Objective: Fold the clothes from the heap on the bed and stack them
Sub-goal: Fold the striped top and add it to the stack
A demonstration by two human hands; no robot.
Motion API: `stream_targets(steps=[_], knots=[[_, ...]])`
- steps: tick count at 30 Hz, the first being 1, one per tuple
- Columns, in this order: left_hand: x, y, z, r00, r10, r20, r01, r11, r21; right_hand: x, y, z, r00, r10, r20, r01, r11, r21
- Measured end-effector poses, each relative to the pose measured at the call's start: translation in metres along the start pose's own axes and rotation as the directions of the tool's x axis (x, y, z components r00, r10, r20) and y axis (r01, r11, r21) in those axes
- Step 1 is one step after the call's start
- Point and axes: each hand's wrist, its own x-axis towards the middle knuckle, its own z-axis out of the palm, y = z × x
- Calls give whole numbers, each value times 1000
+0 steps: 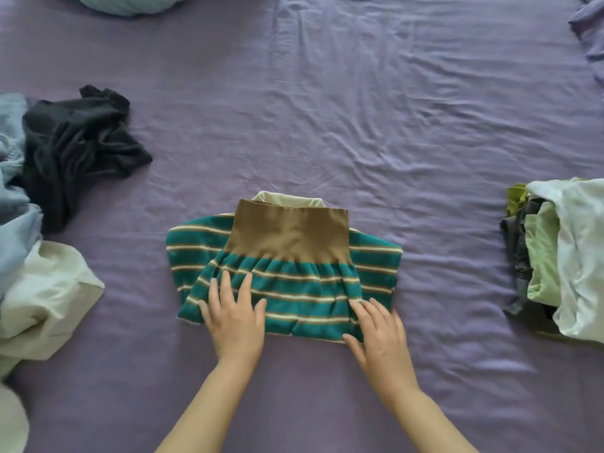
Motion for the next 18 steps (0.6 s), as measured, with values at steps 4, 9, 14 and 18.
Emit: stream_targets(steps=[4,9,14,18], knots=[[-17,-36,0,991,-120,-54,113,986,-124,-16,-18,9,990,85,-116,-79,995,56],[-1,-56,-17,759,-640,116,489,444,-751,-1,-73,15,964,-220,-151,230,972,53],[22,-67,-28,679,-564,471,523,-79,-849,18,-121,30,949,-221,227,215,975,54],[31,-87,-48,719,-600,351,423,-23,-906,12,-100,39,927,-126,352,172,980,-101]])
